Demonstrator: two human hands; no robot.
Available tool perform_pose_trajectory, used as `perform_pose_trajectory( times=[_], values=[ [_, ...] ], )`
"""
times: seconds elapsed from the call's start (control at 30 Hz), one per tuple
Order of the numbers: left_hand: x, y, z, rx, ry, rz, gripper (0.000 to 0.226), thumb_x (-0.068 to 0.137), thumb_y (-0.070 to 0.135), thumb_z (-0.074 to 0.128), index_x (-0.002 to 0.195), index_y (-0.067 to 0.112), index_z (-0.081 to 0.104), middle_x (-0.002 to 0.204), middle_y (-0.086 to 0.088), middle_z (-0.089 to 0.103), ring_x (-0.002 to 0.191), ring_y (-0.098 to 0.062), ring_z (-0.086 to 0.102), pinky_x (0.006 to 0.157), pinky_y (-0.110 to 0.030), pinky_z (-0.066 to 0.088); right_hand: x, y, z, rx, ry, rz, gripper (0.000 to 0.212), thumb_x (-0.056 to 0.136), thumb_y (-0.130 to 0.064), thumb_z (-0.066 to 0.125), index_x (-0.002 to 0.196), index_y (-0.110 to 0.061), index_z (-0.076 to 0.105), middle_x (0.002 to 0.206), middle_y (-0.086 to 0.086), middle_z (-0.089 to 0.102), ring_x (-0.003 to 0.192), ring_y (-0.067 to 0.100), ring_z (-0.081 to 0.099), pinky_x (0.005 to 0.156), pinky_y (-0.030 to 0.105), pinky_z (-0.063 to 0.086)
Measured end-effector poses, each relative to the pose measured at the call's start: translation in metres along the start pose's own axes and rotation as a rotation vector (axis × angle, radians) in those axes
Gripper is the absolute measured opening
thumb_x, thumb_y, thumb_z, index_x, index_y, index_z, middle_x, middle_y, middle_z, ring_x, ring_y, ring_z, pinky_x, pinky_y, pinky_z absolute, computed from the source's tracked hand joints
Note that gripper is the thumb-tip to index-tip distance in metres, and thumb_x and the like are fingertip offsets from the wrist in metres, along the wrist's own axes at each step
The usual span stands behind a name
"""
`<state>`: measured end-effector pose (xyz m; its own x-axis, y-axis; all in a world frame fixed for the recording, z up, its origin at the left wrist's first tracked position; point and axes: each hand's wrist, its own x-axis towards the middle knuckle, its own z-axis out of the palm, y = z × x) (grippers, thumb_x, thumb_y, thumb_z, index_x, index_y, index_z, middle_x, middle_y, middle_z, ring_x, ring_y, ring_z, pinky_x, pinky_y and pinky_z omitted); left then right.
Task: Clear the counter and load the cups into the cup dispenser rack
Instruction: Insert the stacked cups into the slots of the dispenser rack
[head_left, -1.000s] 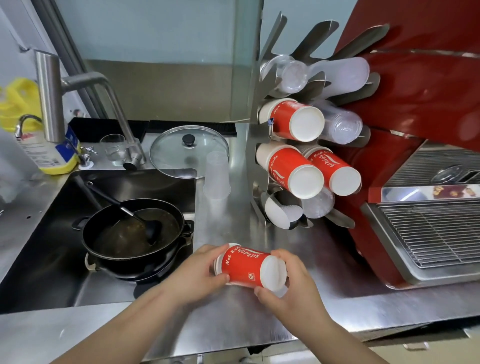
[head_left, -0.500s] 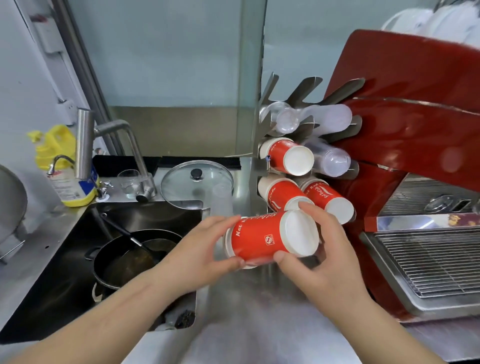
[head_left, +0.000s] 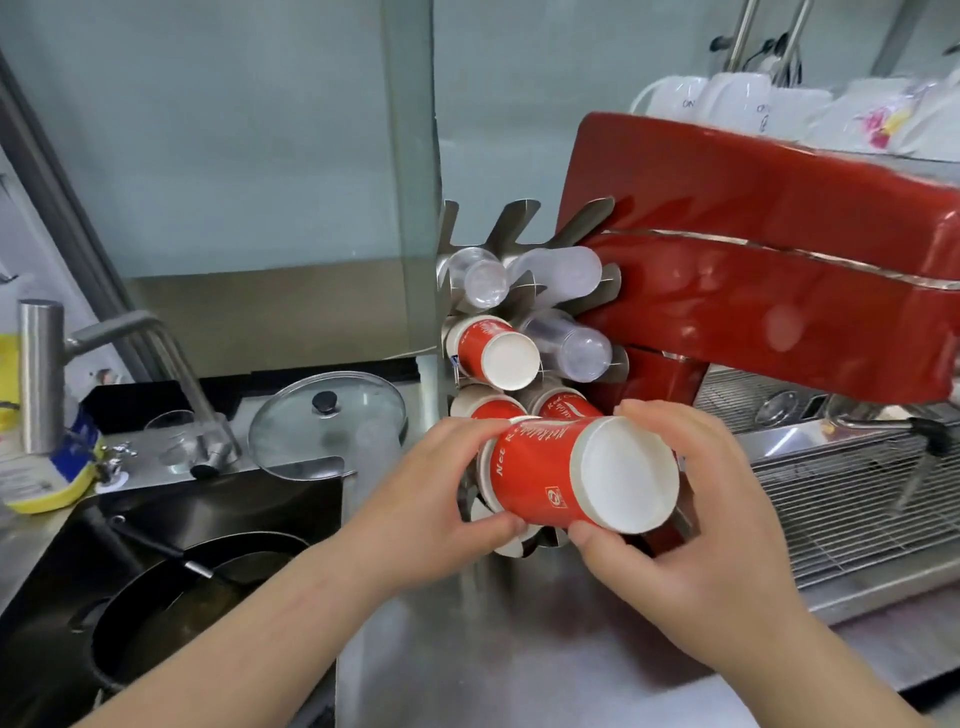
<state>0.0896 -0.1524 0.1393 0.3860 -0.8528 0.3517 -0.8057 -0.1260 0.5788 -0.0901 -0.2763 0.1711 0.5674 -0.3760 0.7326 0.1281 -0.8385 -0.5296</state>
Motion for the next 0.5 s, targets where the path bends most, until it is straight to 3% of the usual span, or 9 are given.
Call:
perform_pose_trajectory(
  times=[0.13,0.23,0.3,0.4,0.5],
  values=[
    [0.006,-0.004,0.011,-0.002,-0.015,0.029,0.073,0.072,0.043,0.072,0.138,0.033,0.042,0.13,0.022,0.041,0.123,0.022,0.029,0.096,0.005,0.019,-0.007,0.014,0.006,-0.009,0.012,-0.015,0.066,0.062,-0.037,0.076,0.12,-0.019,0.051,0.122,0.0,0.055,0.119,0.004,0.051,0.098,0.013,0.037],
    [0.01,-0.011,0.019,0.02,-0.021,0.026,0.077,0.071,0.056,0.06,0.141,0.031,0.039,0.133,0.026,0.035,0.122,0.028,0.023,0.099,0.004,0.017,-0.013,0.023,0.017,-0.007,0.0,-0.026,0.064,0.064,-0.038,0.075,0.121,-0.023,0.051,0.126,-0.011,0.051,0.121,0.003,0.05,0.1,0.013,0.036],
    [0.013,-0.019,0.023,0.038,-0.039,0.011,0.083,0.07,0.06,0.054,0.145,0.03,0.035,0.14,0.023,0.031,0.131,0.019,0.023,0.106,-0.001,0.016,-0.015,0.031,0.026,0.002,-0.009,-0.039,0.062,0.066,-0.036,0.075,0.121,-0.024,0.05,0.128,-0.019,0.047,0.121,0.005,0.05,0.101,0.014,0.036],
    [0.014,-0.028,0.027,0.044,-0.072,-0.009,0.085,0.073,0.061,0.051,0.149,0.028,0.028,0.151,0.015,0.028,0.141,0.001,0.024,0.115,-0.015,0.021,-0.015,0.043,0.04,0.017,-0.012,-0.038,0.06,0.068,-0.032,0.077,0.122,-0.023,0.051,0.129,-0.017,0.048,0.121,0.01,0.052,0.101,0.018,0.038],
    [0.016,-0.034,0.026,0.059,-0.085,-0.004,0.08,0.081,0.056,0.054,0.15,0.028,0.025,0.154,0.014,0.026,0.143,0.003,0.02,0.116,-0.012,0.017,-0.013,0.053,0.05,0.026,-0.021,-0.02,0.062,0.067,-0.031,0.08,0.122,-0.024,0.051,0.129,-0.014,0.049,0.122,0.011,0.051,0.102,0.018,0.038]
  ],
)
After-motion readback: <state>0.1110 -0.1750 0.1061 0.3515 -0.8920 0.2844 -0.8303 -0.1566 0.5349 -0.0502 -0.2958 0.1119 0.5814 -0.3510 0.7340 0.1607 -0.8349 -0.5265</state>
